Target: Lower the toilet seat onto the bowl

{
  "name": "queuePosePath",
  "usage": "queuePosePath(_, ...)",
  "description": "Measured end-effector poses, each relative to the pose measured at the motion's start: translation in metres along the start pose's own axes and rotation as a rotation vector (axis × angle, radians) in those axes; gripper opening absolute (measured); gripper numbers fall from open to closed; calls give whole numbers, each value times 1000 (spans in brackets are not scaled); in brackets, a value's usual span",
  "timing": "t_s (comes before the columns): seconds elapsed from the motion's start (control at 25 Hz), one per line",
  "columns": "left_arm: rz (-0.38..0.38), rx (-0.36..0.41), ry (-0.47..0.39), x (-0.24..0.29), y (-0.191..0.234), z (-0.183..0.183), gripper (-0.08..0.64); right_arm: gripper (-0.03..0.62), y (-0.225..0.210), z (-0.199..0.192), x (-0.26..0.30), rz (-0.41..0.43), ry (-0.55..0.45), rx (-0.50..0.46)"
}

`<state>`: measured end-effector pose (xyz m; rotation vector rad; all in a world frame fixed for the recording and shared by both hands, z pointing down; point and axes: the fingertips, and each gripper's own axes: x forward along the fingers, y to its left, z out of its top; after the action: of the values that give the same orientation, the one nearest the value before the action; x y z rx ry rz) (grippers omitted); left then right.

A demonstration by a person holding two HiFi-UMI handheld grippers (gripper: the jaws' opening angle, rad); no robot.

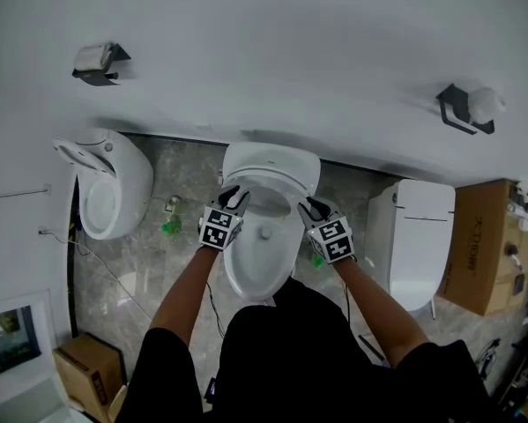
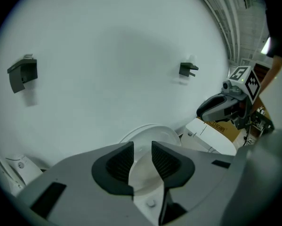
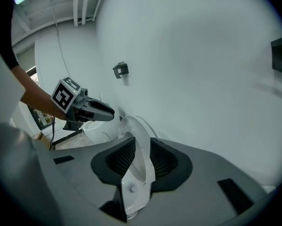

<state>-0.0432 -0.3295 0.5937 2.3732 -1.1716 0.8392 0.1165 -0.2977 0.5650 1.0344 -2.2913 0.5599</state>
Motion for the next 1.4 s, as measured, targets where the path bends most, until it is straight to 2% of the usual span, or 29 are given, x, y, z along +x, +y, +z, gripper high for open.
queuePosePath(0.24, -9, -20, 18, 18, 9, 7, 132, 95, -9, -6, 30, 10, 45, -5)
queuePosePath(0.52, -22, 6, 65, 39, 12, 10, 149, 95, -21, -10, 55, 17, 75, 2)
queuePosePath(0.96, -1, 49, 126, 57, 24, 2, 160, 95, -30, -15, 73, 6, 121, 36)
queuePosePath(1.4, 17, 134, 177, 75, 34, -7, 163, 95, -26, -20, 100, 27, 157, -56)
